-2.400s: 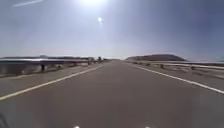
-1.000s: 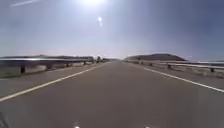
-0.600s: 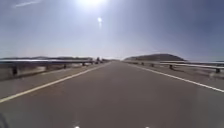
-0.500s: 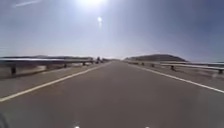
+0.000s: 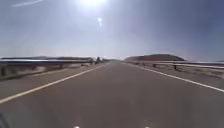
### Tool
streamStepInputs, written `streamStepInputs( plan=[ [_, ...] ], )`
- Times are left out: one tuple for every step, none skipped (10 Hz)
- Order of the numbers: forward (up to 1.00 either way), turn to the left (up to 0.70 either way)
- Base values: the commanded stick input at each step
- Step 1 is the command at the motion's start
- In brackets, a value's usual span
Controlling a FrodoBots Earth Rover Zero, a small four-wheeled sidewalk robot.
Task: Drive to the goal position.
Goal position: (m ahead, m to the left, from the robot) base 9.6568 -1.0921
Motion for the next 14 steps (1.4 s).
streamStepInputs(
  plan=[
    [1.0,0.0],
    [1.0,0.0],
    [1.0,0.0],
    [1.0,0.0],
    [1.0,0.0],
    [1.0,0.0],
    [1.0,0.0],
    [1.0,0.0],
    [1.0,0.0],
    [1.0,0.0],
    [1.0,0.0],
    [1.0,0.0],
    [1.0,0.0],
    [1.0,0.0]
  ],
)
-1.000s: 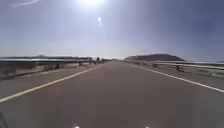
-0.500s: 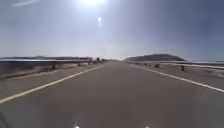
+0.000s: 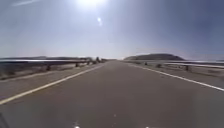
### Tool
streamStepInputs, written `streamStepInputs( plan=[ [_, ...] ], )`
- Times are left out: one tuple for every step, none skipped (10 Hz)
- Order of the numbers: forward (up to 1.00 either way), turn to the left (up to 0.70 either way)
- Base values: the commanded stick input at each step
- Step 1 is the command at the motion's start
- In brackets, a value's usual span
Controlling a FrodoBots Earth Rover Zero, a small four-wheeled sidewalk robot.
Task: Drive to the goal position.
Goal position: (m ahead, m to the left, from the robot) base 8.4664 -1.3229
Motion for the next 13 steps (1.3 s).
streamStepInputs(
  plan=[
    [1.0,0.0],
    [1.0,0.0],
    [1.0,0.0],
    [1.0,0.0],
    [1.0,0.0],
    [1.0,0.0],
    [1.0,0.0],
    [1.0,0.0],
    [1.0,0.0],
    [1.0,0.0],
    [1.0,0.0],
    [1.0,0.0],
    [1.0,0.0]
  ],
)
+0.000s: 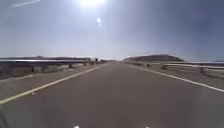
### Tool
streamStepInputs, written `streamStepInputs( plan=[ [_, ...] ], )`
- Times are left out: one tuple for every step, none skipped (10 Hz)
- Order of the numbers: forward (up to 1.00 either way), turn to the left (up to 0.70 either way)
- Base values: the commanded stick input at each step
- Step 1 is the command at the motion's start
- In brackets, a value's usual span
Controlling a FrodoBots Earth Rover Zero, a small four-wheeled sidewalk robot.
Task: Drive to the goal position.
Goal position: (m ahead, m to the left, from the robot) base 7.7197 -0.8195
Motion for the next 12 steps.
streamStepInputs(
  plan=[
    [1.0,0.0],
    [1.0,0.0],
    [1.0,0.0],
    [1.0,0.0],
    [1.0,0.0],
    [1.0,0.0],
    [1.0,0.0],
    [1.0,0.0],
    [1.0,0.0],
    [1.0,0.0],
    [1.0,0.0],
    [1.0,0.0]
  ],
)
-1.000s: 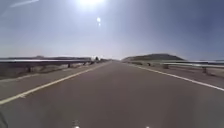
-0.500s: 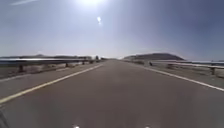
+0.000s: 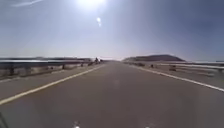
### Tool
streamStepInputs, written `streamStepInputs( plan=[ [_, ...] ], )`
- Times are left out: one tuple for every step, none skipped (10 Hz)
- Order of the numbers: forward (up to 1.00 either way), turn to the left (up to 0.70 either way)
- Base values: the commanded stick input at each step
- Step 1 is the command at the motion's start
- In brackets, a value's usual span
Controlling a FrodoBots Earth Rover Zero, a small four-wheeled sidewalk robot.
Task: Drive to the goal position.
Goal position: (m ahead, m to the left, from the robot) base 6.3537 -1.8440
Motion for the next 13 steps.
streamStepInputs(
  plan=[
    [1.0,0.0],
    [1.0,0.0],
    [1.0,0.0],
    [1.0,0.0],
    [1.0,0.0],
    [1.0,0.0],
    [1.0,0.0],
    [1.0,0.0],
    [1.0,0.0],
    [1.0,0.0],
    [1.0,0.0],
    [1.0,0.0],
    [1.0,0.0]
  ],
)
